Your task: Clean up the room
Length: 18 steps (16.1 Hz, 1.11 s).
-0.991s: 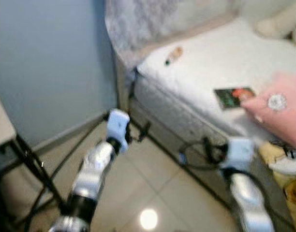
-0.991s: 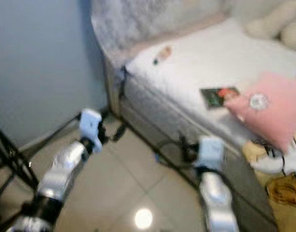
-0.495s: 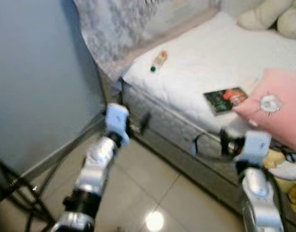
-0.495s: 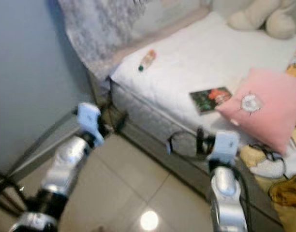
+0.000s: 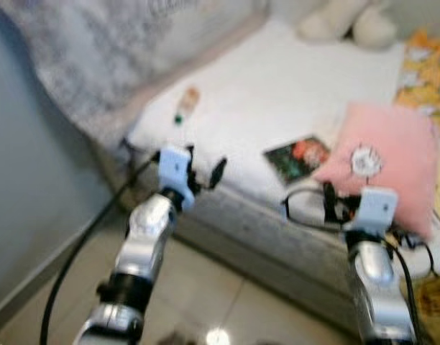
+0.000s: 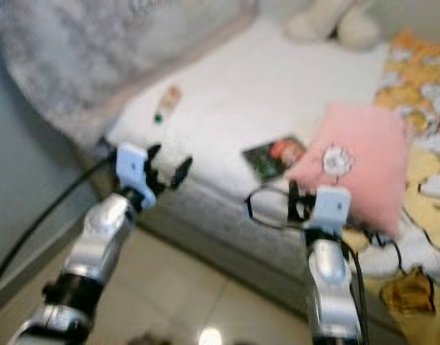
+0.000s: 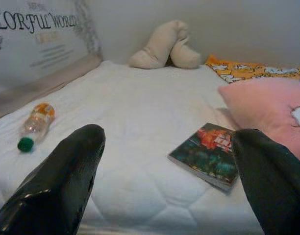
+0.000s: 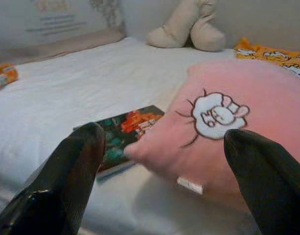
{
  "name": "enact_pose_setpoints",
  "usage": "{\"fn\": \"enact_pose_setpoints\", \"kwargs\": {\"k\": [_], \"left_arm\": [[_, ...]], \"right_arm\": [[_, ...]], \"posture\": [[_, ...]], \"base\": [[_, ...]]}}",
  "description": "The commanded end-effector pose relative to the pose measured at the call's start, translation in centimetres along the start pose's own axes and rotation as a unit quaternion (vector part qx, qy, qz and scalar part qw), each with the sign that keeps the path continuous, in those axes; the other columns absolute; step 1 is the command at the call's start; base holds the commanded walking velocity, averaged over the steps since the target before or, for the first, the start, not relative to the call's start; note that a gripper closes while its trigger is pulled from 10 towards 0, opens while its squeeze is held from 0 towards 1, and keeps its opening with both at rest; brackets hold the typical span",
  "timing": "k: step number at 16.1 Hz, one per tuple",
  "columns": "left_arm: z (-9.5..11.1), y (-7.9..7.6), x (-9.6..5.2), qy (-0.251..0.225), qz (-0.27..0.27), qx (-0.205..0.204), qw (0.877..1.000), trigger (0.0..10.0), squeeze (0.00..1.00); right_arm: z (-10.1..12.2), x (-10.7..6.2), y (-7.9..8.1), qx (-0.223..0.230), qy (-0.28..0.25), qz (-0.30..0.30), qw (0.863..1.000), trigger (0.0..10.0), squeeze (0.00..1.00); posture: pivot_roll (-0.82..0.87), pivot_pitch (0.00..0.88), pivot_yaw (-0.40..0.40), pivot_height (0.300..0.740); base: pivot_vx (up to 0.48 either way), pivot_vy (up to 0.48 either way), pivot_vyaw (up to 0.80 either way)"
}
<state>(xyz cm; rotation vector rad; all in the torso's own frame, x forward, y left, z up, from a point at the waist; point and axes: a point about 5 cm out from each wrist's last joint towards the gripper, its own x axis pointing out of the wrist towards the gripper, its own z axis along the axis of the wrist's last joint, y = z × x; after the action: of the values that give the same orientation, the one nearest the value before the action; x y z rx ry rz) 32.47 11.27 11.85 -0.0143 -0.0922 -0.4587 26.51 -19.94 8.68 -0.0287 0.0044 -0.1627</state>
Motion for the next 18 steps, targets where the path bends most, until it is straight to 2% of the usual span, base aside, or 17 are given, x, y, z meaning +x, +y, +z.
{"fn": "enact_pose_setpoints", "kwargs": {"k": [1, 7, 11, 13, 18], "left_arm": [[-0.16, 0.80, -0.15, 0.007, 0.012, -0.004, 1.000, 10.0, 0.00], [-0.17, 0.75, 0.33, 0.012, 0.004, -0.006, 1.000, 10.0, 0.00], [-0.22, 1.04, 0.40, 0.010, 0.025, -0.013, 1.000, 10.0, 0.00], [-0.51, 0.96, 0.29, 0.017, 0.033, 0.001, 0.999, 10.0, 0.00], [-0.67, 0.59, 0.44, 0.020, 0.025, 0.005, 0.999, 10.0, 0.00]], "right_arm": [[0.01, 0.07, 0.94, 0.007, 0.004, 0.015, 1.000, 10.0, 0.00], [-0.07, -0.29, 1.81, -0.006, 0.000, 0.041, 0.999, 10.0, 0.00], [0.38, -0.27, 1.50, 0.000, -0.011, 0.030, 0.999, 10.0, 0.00], [0.45, -0.37, 1.55, -0.002, -0.011, 0.032, 0.999, 10.0, 0.00], [0.09, -0.41, 1.25, -0.003, 0.001, 0.025, 1.000, 10.0, 0.00]], "posture": [[0.00, 0.000, 0.027, 0.678], [-0.01, 0.000, 0.027, 0.678], [-0.01, 0.000, 0.032, 0.678], [-0.01, 0.000, 0.034, 0.678], [-0.01, 0.000, 0.031, 0.678]], "base": [[0.000, 0.428, -0.49], [0.000, 0.474, -0.08], [0.000, 0.469, 0.00], [0.000, 0.000, 0.00], [0.000, 0.000, -0.48]]}}
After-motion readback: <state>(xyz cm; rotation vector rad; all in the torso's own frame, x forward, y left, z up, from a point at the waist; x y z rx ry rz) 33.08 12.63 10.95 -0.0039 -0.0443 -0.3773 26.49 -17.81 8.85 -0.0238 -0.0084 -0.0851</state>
